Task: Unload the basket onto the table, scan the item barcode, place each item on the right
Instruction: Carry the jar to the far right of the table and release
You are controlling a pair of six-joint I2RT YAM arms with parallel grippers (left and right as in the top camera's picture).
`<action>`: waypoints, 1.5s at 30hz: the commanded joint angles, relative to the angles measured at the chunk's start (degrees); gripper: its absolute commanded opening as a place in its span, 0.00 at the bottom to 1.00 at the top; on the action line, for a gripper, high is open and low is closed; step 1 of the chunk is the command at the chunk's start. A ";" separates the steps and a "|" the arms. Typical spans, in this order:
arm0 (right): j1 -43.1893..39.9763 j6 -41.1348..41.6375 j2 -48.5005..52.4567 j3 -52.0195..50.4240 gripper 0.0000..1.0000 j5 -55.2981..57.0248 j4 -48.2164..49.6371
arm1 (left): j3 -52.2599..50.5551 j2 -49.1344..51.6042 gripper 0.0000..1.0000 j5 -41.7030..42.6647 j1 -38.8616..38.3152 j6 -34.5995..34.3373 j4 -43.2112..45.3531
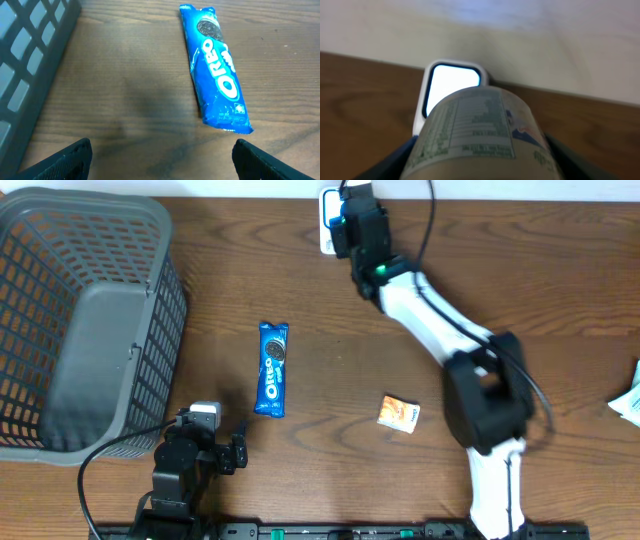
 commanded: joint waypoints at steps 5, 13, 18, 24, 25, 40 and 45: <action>-12.33 25.27 -16.46 1.27 0.67 -0.57 -33.97 | -0.90 -0.44 0.90 -0.33 -0.11 -0.31 -0.15; -36.76 31.52 -13.70 1.16 0.66 -12.74 -49.68 | -0.90 -0.44 0.90 -0.33 -0.11 -0.28 -0.15; -51.08 31.45 -7.30 1.16 0.65 -14.14 -49.55 | -0.90 -0.44 0.90 -0.33 -0.11 -0.28 -0.15; -60.74 31.45 1.29 1.16 0.66 -13.90 -46.42 | -0.90 -0.42 0.90 -0.33 -0.11 -0.31 -0.15; -61.64 31.41 2.01 1.16 0.66 -13.88 -45.88 | -0.90 -0.44 0.90 -0.35 -0.11 -0.31 -0.15; -69.77 25.64 3.98 8.37 0.99 -19.47 -45.77 | -0.90 -0.44 0.90 -0.33 -0.11 -0.28 -0.15; -66.45 24.11 3.96 22.60 0.99 -19.98 -57.16 | -0.90 -0.42 0.90 -0.33 -0.11 -0.28 -0.15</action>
